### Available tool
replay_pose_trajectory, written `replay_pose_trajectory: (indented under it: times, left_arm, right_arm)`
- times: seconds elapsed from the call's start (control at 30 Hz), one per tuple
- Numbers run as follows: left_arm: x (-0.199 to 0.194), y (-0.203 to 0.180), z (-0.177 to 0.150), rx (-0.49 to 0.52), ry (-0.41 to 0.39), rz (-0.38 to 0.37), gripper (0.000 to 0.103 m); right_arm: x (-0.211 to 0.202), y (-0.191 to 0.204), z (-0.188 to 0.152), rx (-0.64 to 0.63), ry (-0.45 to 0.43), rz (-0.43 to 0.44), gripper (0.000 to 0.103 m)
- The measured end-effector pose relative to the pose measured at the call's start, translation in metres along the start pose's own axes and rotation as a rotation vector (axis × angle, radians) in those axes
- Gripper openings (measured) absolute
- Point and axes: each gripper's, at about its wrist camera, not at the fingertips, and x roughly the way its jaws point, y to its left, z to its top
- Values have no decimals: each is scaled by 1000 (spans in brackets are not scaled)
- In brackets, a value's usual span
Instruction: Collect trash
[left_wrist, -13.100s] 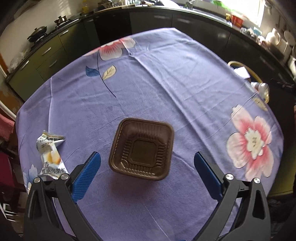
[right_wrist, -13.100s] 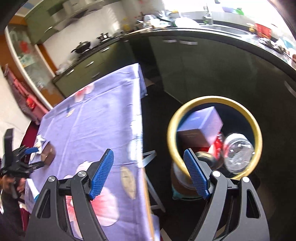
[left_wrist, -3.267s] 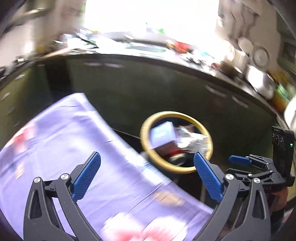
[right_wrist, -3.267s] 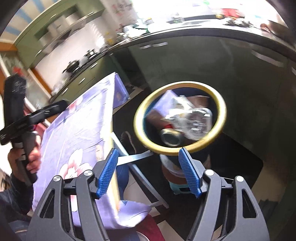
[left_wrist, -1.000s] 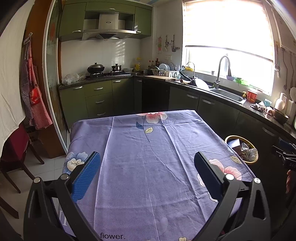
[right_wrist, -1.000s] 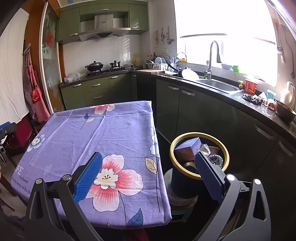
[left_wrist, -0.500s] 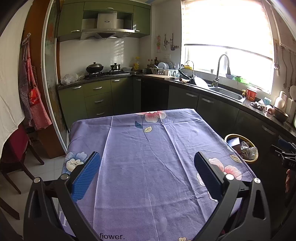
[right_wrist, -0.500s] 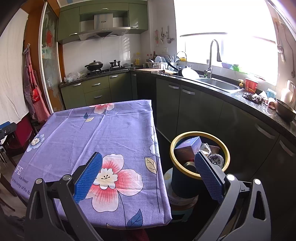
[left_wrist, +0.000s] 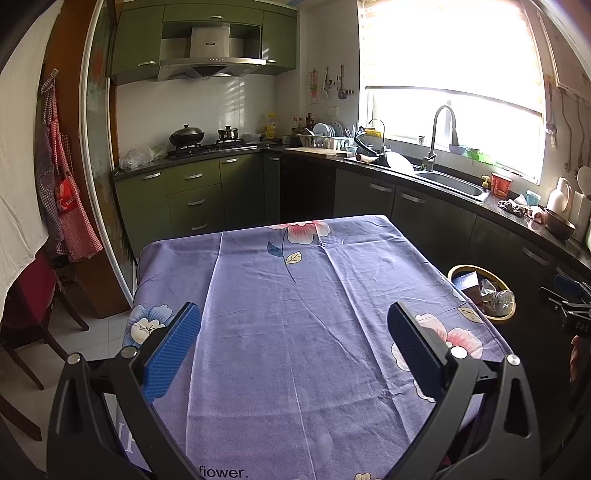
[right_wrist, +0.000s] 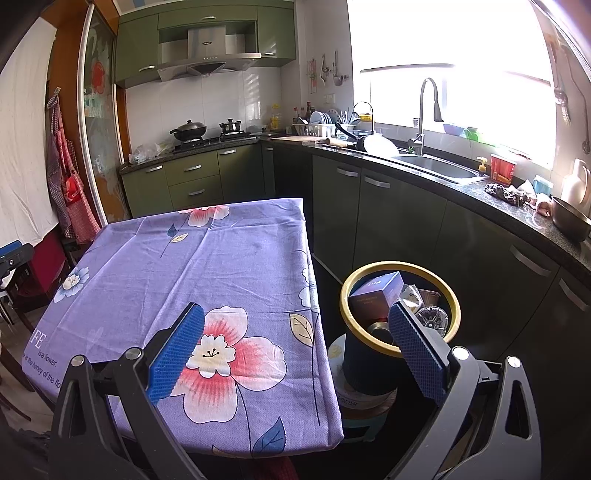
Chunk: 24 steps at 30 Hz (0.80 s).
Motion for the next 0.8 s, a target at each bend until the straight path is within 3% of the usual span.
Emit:
replay_pose_trajectory:
  times: [0.8]
  left_arm:
    - [7, 1, -1, 0, 14, -15, 96]
  right_arm:
    - [9, 2, -3, -1, 10, 6, 98]
